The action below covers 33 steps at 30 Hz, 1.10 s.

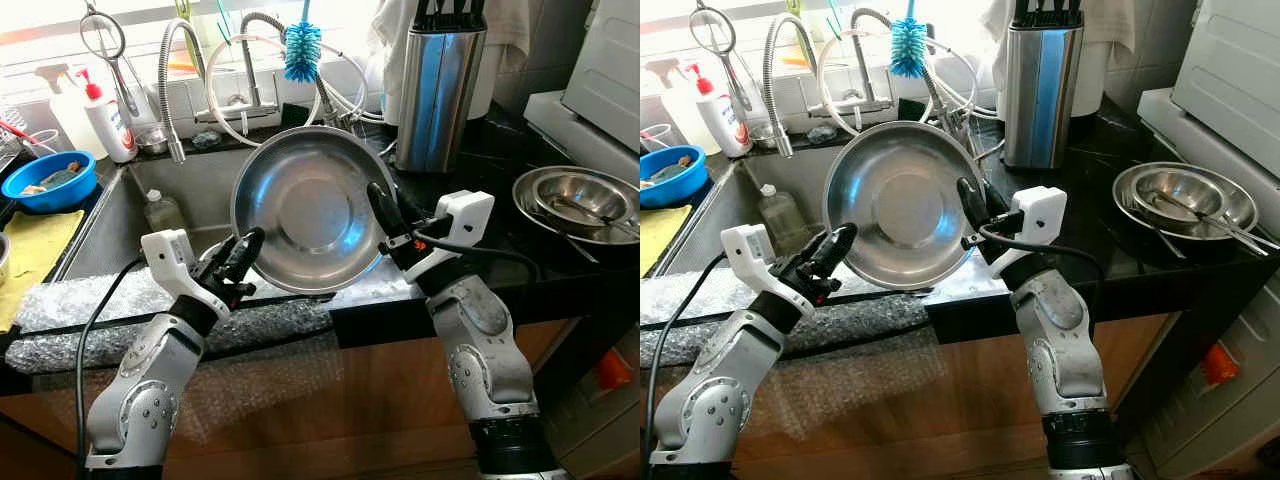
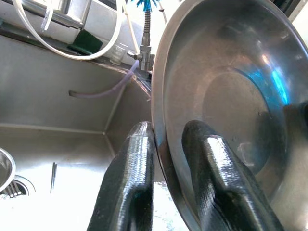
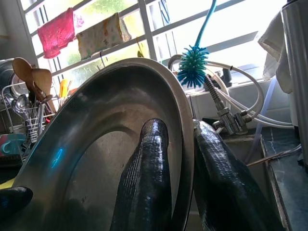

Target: Kitchen organization

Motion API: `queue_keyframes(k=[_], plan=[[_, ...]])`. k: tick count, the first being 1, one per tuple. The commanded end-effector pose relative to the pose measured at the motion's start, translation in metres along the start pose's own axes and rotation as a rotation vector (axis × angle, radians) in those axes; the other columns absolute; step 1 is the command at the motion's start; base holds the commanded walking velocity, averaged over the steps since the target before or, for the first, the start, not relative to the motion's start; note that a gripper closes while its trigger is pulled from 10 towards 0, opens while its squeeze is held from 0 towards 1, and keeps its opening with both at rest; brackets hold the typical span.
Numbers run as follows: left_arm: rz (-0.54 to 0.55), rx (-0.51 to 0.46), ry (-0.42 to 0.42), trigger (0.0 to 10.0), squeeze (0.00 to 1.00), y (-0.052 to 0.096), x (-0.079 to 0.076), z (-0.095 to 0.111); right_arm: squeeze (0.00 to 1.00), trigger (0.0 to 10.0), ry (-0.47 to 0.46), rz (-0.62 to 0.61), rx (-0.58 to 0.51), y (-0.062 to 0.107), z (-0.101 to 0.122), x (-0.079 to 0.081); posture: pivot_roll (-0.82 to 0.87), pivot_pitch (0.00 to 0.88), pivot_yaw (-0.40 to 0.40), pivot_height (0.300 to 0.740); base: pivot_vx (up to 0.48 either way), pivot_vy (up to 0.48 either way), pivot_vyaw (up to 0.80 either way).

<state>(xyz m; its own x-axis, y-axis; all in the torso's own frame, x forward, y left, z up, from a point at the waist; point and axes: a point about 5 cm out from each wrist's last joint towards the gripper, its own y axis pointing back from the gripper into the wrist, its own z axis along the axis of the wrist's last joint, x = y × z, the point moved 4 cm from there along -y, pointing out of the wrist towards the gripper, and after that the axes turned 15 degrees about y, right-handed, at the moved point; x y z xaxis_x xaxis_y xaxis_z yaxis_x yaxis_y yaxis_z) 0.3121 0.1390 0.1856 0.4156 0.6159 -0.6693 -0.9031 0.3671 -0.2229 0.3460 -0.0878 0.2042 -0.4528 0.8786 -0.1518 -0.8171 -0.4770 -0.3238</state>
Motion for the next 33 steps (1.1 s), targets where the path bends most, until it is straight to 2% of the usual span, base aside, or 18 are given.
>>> queue_keyframes(k=[1,15,16,17,31,32,33], plan=[[-0.013,0.024,-0.027,0.0,0.00,0.0004,-0.0047,-0.0022,0.00,10.0,0.004,0.029,-0.034,-0.0079,0.0103,0.0067,-0.10,0.000,0.105,0.740,0.000,0.000,0.00],[-0.018,0.033,-0.031,0.0,0.00,0.0002,-0.0066,-0.0040,0.00,10.0,0.005,0.043,-0.023,-0.0086,0.0086,0.0091,-0.10,0.000,0.105,0.740,0.000,0.000,0.00],[-0.018,0.033,-0.030,0.0,0.00,0.0002,-0.0065,-0.0040,0.54,10.0,0.006,0.046,-0.022,-0.0087,0.0082,0.0100,-0.10,0.000,0.107,0.740,0.000,0.000,0.00],[-0.017,0.034,-0.030,0.0,0.00,0.0002,-0.0066,-0.0041,1.00,10.0,0.004,0.046,-0.022,-0.0086,0.0081,0.0101,-0.10,0.000,0.106,0.740,0.000,0.000,0.00],[-0.005,0.010,-0.018,0.0,0.00,-0.0006,-0.0059,-0.0017,1.00,10.0,-0.001,0.050,-0.030,-0.0100,0.0105,0.0108,-0.10,0.000,0.107,0.740,0.000,0.000,0.00],[-0.003,0.005,-0.014,0.0,0.00,-0.0007,-0.0057,-0.0013,0.00,10.0,0.006,0.046,-0.026,-0.0102,0.0103,0.0105,-0.10,0.000,0.107,0.740,0.000,0.000,0.00],[-0.003,0.004,-0.011,0.0,0.00,-0.0007,-0.0057,-0.0011,0.00,10.0,0.008,0.044,-0.025,-0.0102,0.0102,0.0104,-0.10,0.000,0.107,0.740,0.000,0.000,0.00]])
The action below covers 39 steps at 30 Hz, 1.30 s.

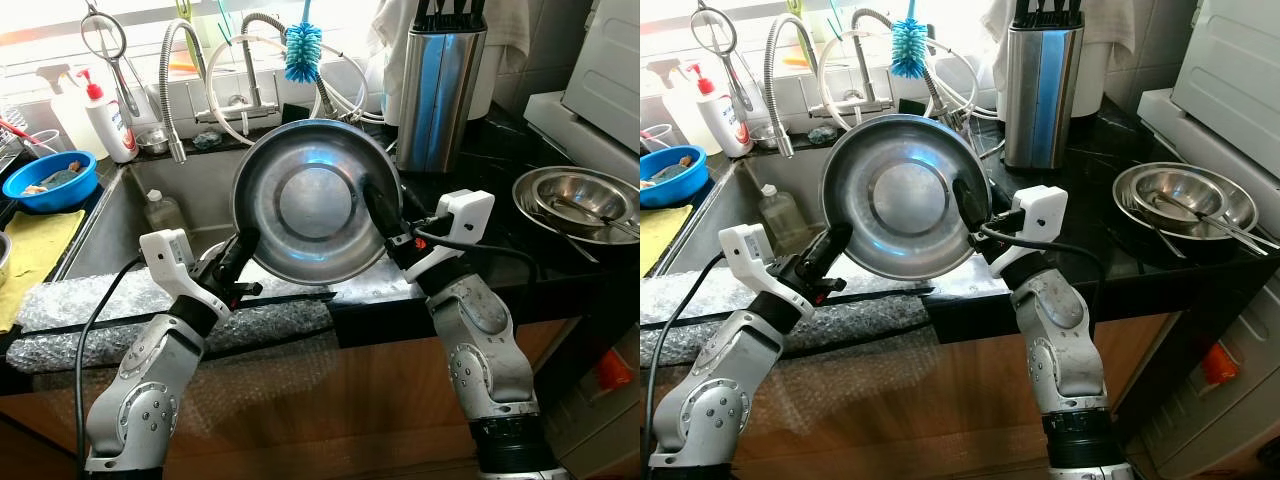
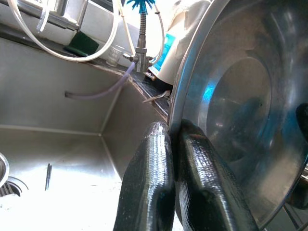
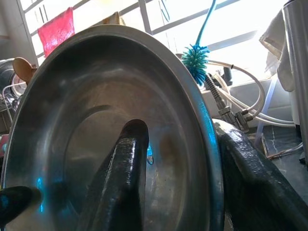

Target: Kitchen organization

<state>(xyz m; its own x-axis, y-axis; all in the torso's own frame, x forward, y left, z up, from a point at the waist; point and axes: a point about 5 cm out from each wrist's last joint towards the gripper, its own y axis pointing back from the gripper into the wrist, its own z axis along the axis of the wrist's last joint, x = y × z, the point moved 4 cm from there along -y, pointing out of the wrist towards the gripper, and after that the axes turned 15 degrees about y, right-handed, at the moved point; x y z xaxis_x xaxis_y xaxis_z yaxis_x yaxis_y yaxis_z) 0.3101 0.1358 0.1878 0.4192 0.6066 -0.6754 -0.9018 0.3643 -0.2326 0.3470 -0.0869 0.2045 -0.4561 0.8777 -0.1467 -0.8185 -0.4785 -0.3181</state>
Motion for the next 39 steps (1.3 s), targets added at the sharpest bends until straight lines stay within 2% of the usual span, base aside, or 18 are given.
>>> queue_keyframes(k=[1,10,11,12,13,18,19,20,25,28,31,35,36,39], plan=[[0.005,0.009,-0.019,0.0,0.00,-0.001,-0.001,0.000,0.00,10.0,0.013,0.038,-0.030,-0.009,0.010,0.010,-0.10,0.000,0.109,0.740,0.000,0.000,0.00],[0.035,-0.035,0.002,0.0,0.00,-0.002,0.004,0.006,0.00,10.0,-0.039,0.014,-0.037,-0.009,0.013,0.009,-0.10,0.000,0.109,0.740,0.000,0.000,0.00],[0.037,-0.039,0.006,0.0,0.00,-0.002,0.004,0.006,0.90,10.0,-0.071,0.014,-0.048,-0.009,0.015,0.010,-0.10,0.000,0.109,0.740,0.000,0.000,0.00],[0.037,-0.041,0.008,0.0,0.00,-0.002,0.004,0.006,0.90,10.0,-0.086,0.013,-0.052,-0.010,0.016,0.010,-0.11,0.000,0.111,0.740,0.000,0.000,0.00],[0.037,-0.043,0.011,0.0,0.00,-0.002,0.004,0.006,1.00,10.0,-0.091,0.009,-0.053,-0.010,0.016,0.009,-0.11,0.000,0.111,0.740,0.000,0.000,0.00],[0.044,-0.052,0.017,0.0,0.00,-0.003,0.004,0.006,1.00,10.0,-0.075,-0.010,-0.048,-0.012,0.018,0.007,-0.11,0.000,0.111,0.740,0.000,0.000,0.00],[0.045,-0.054,0.018,0.0,0.00,-0.003,0.005,0.006,0.78,10.0,-0.075,-0.012,-0.048,-0.012,0.018,0.007,-0.11,0.000,0.111,0.740,0.000,0.000,0.00],[0.048,-0.057,0.019,0.0,0.00,-0.003,0.005,0.006,0.00,10.0,-0.076,-0.010,-0.048,-0.012,0.019,0.007,-0.11,0.000,0.111,0.740,0.000,0.000,0.00],[0.056,-0.070,0.025,0.0,0.00,-0.003,0.006,0.008,0.00,10.0,-0.094,-0.007,-0.050,-0.012,0.021,0.008,-0.11,0.000,0.111,0.740,0.000,0.000,0.00],[0.081,-0.108,0.045,0.0,0.00,-0.003,0.011,0.013,0.00,10.0,-0.158,-0.029,-0.058,-0.011,0.023,0.007,-0.11,0.000,0.112,0.740,0.000,0.000,0.00],[0.086,-0.122,0.060,0.0,0.00,-0.003,0.012,0.015,0.00,10.0,-0.147,-0.046,-0.052,-0.010,0.022,0.005,-0.11,0.000,0.112,0.740,0.000,0.000,0.00],[0.084,-0.126,0.067,0.0,0.00,-0.003,0.013,0.015,0.00,10.0,-0.106,-0.184,-0.020,-0.006,0.016,-0.013,-0.11,0.000,0.116,0.740,0.000,0.000,0.00],[0.088,-0.130,0.068,0.0,0.00,-0.003,0.013,0.016,0.00,10.0,-0.093,-0.273,0.002,-0.003,0.012,-0.027,-0.11,0.000,0.115,0.740,0.000,0.000,0.00],[0.098,-0.142,0.064,0.0,0.00,-0.003,0.014,0.017,0.00,10.0,-0.100,-0.296,0.006,-0.002,0.012,-0.032,-0.11,0.000,0.114,0.740,0.000,0.000,0.00]])
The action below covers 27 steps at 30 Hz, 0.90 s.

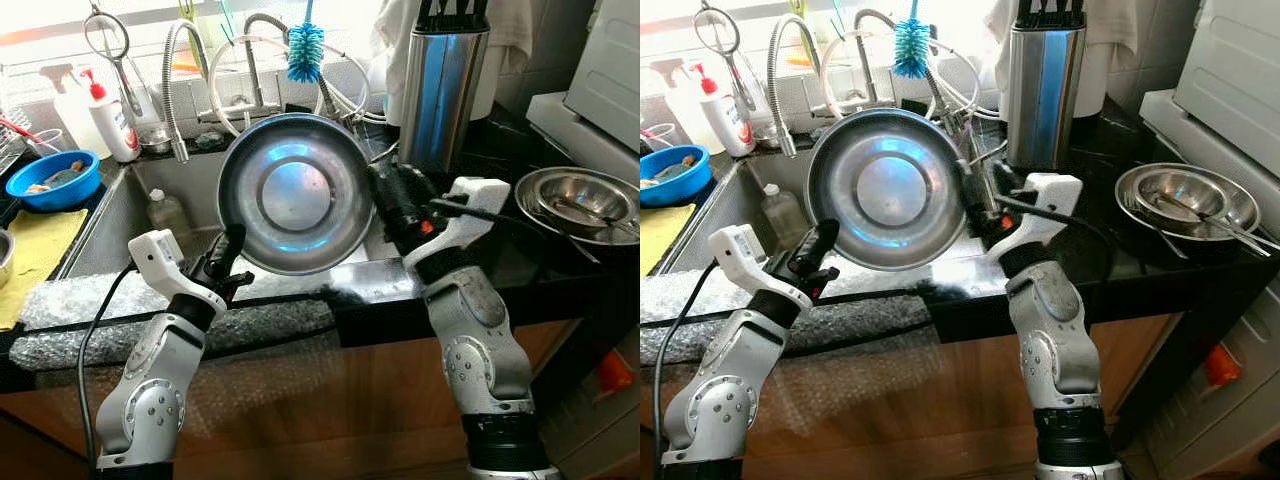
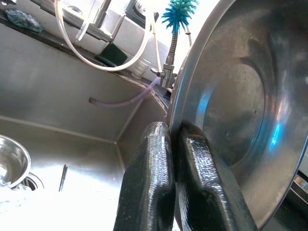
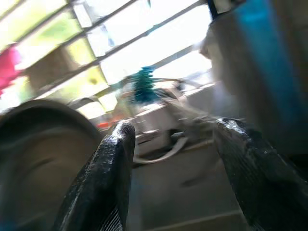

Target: Kitchen organization

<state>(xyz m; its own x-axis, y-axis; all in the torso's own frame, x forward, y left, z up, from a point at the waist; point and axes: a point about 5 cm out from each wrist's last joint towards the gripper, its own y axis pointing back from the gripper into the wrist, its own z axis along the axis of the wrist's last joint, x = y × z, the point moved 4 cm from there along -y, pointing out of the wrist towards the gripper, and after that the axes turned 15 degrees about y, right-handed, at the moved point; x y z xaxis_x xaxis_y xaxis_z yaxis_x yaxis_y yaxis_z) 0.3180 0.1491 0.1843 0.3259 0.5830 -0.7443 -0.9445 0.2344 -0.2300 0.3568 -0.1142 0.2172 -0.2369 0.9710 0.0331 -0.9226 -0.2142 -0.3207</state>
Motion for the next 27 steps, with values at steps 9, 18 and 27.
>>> queue_keyframes(k=[9,18,27], plan=[[0.182,-0.242,-0.106,0.0,0.00,-0.006,0.022,0.038,0.00,10.0,-0.005,0.132,-0.019,0.010,0.003,0.026,-0.11,0.000,0.112,0.740,0.000,0.000,0.00],[0.306,-0.354,-0.239,10.0,0.00,-0.006,0.041,0.061,0.00,10.0,0.080,0.146,0.028,0.035,-0.011,0.030,-0.13,0.000,0.117,0.740,0.000,0.000,0.00],[0.341,-0.334,-0.389,10.0,0.00,-0.018,0.056,0.056,0.00,10.0,0.185,0.129,0.046,0.059,-0.016,0.021,-0.14,0.000,0.120,0.740,0.000,0.000,0.00]])
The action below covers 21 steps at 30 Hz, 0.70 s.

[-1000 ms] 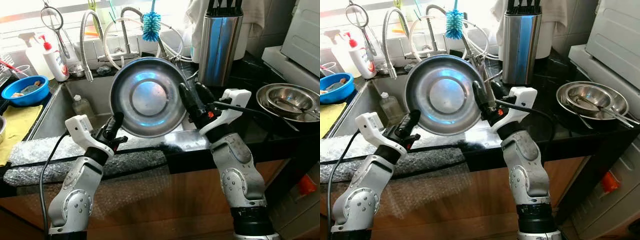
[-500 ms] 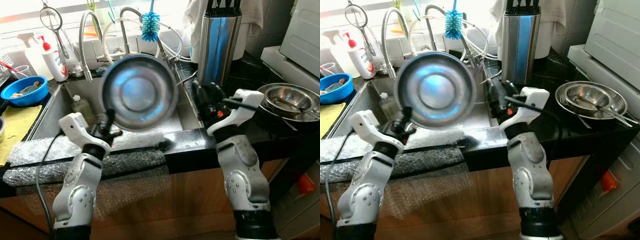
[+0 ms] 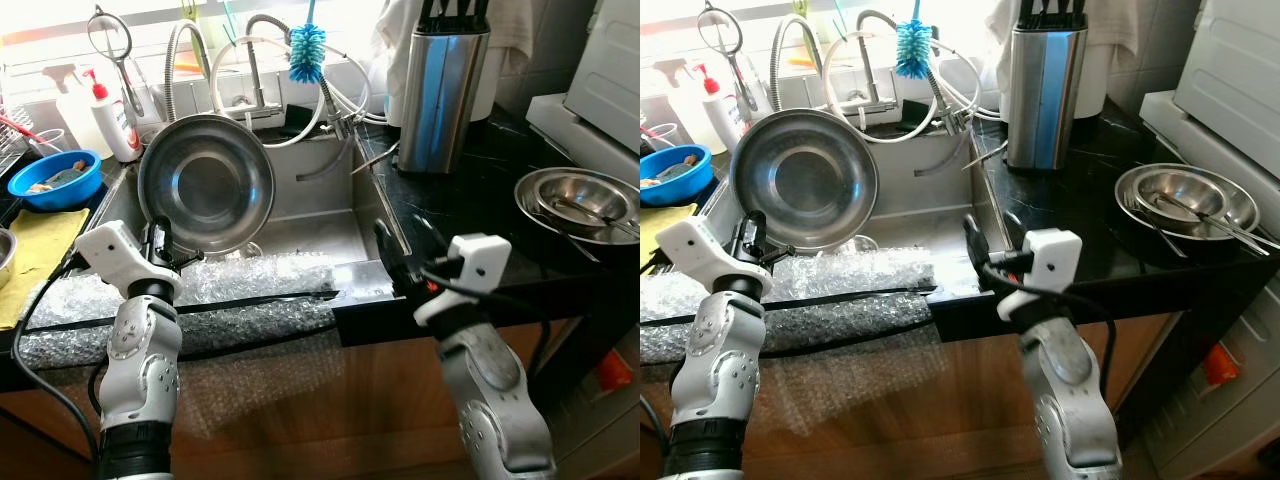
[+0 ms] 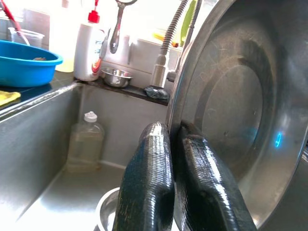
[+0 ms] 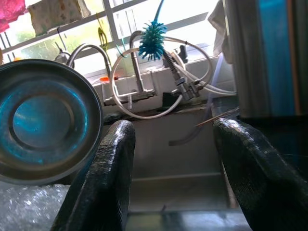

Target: Kitchen organization

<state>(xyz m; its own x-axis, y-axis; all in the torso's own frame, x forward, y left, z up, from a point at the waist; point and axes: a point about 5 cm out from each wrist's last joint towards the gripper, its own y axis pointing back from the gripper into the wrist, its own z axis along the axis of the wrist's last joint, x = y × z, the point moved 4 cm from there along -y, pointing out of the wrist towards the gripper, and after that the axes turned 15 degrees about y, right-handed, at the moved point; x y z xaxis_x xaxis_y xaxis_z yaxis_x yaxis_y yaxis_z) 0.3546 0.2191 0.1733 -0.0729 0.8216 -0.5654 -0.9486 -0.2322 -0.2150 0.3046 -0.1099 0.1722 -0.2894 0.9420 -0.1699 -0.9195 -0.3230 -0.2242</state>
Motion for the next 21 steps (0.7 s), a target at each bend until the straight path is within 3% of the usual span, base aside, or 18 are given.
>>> queue_keyframes(k=[1,3,8,14,17,21], plan=[[-0.021,-0.025,-0.043,10.0,0.00,-0.006,-0.004,0.004,0.00,10.0,0.024,0.010,-0.043,0.000,0.011,0.003,-0.15,0.000,0.120,0.740,0.000,0.000,0.00],[-0.041,0.002,-0.085,10.0,0.00,-0.018,-0.007,-0.008,0.00,10.0,0.112,0.043,-0.017,0.017,0.004,0.009,-0.16,0.000,0.122,0.740,0.000,0.000,0.00],[-0.058,0.006,-0.150,10.0,0.00,-0.032,-0.010,-0.012,0.00,10.0,0.131,0.042,0.011,0.030,-0.001,0.012,-0.17,0.000,0.130,0.740,0.000,0.000,0.00],[-0.031,-0.016,-0.204,10.0,0.00,-0.044,-0.008,-0.008,0.00,10.0,0.142,0.043,0.015,0.034,-0.001,0.015,-0.18,0.000,0.132,0.740,0.000,0.000,0.00],[-0.004,0.006,-0.296,10.0,0.00,-0.059,-0.014,-0.011,0.00,10.0,0.147,0.053,0.018,0.038,-0.003,0.018,-0.19,0.000,0.134,0.740,0.000,0.000,0.00],[0.007,0.033,-0.364,10.0,0.00,-0.064,-0.015,-0.016,0.00,10.0,0.150,0.062,0.018,0.039,-0.003,0.020,-0.19,0.000,0.136,0.740,0.000,0.000,0.00]])
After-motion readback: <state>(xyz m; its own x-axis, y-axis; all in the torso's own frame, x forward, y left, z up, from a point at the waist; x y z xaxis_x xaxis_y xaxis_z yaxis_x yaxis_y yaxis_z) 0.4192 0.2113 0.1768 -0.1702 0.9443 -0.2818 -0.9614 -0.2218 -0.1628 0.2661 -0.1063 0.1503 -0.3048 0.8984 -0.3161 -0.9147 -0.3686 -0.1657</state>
